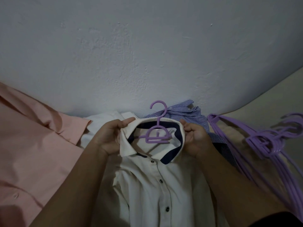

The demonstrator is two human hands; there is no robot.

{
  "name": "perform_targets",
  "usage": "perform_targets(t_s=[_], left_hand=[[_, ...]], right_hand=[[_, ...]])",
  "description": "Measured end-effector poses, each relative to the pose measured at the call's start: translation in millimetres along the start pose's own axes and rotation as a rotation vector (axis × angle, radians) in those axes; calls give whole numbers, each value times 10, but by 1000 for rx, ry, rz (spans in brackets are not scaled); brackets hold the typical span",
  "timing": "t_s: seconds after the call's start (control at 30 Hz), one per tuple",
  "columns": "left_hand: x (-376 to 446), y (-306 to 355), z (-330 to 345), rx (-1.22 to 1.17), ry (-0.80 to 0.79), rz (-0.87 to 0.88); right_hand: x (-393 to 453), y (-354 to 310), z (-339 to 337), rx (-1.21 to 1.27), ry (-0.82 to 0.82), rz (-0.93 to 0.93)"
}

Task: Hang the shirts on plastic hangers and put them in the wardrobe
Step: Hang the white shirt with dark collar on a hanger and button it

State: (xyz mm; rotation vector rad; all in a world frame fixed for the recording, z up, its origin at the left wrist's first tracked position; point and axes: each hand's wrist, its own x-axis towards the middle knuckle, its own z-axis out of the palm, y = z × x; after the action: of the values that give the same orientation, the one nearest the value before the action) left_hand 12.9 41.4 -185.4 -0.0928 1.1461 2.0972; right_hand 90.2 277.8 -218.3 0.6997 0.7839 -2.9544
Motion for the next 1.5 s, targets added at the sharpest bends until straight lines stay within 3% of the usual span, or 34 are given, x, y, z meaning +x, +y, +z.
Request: perform_targets(t_s=[0.07, 0.17, 0.4, 0.6, 0.67, 0.73, 0.83, 0.9, 0.93, 1.07, 1.3, 1.5], left_hand=[[50, -34, -84, -16, 16, -1], [41, -51, -77, 145, 129, -32], [-20, -290, -226, 149, 189, 65], [2, -390, -25, -264, 220, 242], [16, -427, 17, -54, 288, 273], [47, -441, 27, 555, 432, 338], [95, -459, 6, 1465, 667, 629], [138, -465, 80, 1752, 674, 816], [178, -474, 109, 1837, 611, 823], [392, -521, 78, 2047, 389, 661], [576, -554, -51, 2111, 371, 735], [384, -401, 178, 1849, 334, 941]], right_hand=[[29, 18, -4, 33, 27, 1], [49, 56, -46, 107, -9, -13], [36, 103, -355, -234, 88, -88], [43, 141, -327, -31, 113, -134], [71, 141, -327, -25, 117, -153], [97, 149, -345, -100, 116, -154], [116, 136, -381, -197, 125, -140], [135, 131, -401, -208, 141, -132], [143, 131, -404, -206, 147, -129], [193, 119, -437, -220, 165, -126], [213, 102, -424, -455, 164, -174], [-53, 1, -272, -630, 171, -242]])
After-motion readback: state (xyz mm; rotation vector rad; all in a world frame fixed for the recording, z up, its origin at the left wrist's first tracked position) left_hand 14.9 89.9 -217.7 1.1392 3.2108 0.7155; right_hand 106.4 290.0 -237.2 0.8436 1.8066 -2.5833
